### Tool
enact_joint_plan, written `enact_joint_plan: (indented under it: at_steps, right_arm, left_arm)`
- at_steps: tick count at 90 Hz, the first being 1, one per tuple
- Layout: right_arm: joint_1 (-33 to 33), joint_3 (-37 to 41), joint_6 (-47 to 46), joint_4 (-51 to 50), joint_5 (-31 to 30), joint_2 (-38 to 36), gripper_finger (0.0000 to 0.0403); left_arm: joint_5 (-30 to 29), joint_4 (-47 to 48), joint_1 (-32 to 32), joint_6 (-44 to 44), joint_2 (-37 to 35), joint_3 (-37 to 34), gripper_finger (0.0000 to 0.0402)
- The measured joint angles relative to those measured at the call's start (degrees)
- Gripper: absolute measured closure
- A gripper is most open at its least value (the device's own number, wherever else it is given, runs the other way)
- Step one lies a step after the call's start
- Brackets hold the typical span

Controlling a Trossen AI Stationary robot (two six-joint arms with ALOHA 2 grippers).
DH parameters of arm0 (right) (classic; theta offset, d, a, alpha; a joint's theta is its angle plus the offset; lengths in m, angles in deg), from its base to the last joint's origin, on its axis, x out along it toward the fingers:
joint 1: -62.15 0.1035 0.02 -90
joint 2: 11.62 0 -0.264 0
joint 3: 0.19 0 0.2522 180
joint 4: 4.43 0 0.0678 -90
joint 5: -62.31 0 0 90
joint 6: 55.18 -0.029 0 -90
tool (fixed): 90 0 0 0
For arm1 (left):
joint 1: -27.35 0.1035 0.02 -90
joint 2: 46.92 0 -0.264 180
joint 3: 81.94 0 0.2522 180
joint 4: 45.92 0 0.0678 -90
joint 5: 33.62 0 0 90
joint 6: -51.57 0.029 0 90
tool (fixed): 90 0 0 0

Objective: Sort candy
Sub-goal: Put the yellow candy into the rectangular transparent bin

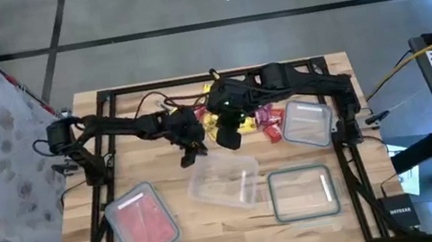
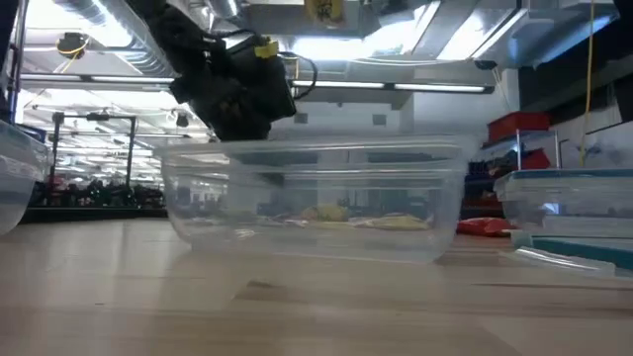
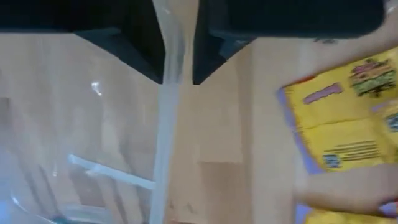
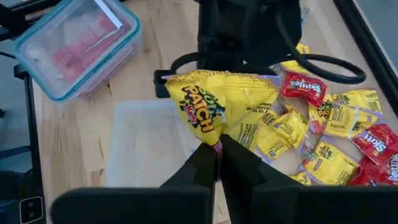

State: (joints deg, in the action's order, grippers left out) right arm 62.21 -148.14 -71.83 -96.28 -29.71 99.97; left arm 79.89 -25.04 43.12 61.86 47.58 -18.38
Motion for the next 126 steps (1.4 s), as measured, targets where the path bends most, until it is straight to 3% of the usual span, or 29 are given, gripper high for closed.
enact_joint_plan:
  at_steps: [14, 38, 52, 68, 91, 126]
  right_arm:
    - [0.0, 0.0, 0.4, 0.0, 0.0, 0.0, 0.0403]
    - [0.0, 0.0, 1.9, -2.0, -1.1, 0.0, 0.0403]
    - [0.0, 1.5, 6.3, -3.5, -1.3, 0.6, 0.0403]
    - [0.3, 10.1, 9.1, 0.9, 2.2, 0.7, 0.0403]
    - [0.3, 24.4, 17.2, 11.0, 0.0, 0.8, 0.0403]
    - [0.3, 39.7, 25.9, 34.4, 2.0, 0.8, 0.0403]
  left_arm:
    - [-3.9, -0.3, 0.5, -3.0, -0.2, 0.0, 0.0386]
    - [-10.6, -0.2, 1.2, -14.5, -0.2, 0.0, 0.0382]
    - [-11.2, -0.1, 1.2, -18.3, -0.5, 0.0, 0.0379]
    - [-11.1, -0.3, 1.3, -22.7, -1.4, 0.0, 0.0366]
    - [-10.4, 0.2, 4.1, -26.8, -3.7, 0.5, 0.0317]
    - [-9.2, 10.0, 10.3, -27.0, -15.2, 0.6, 0.0298]
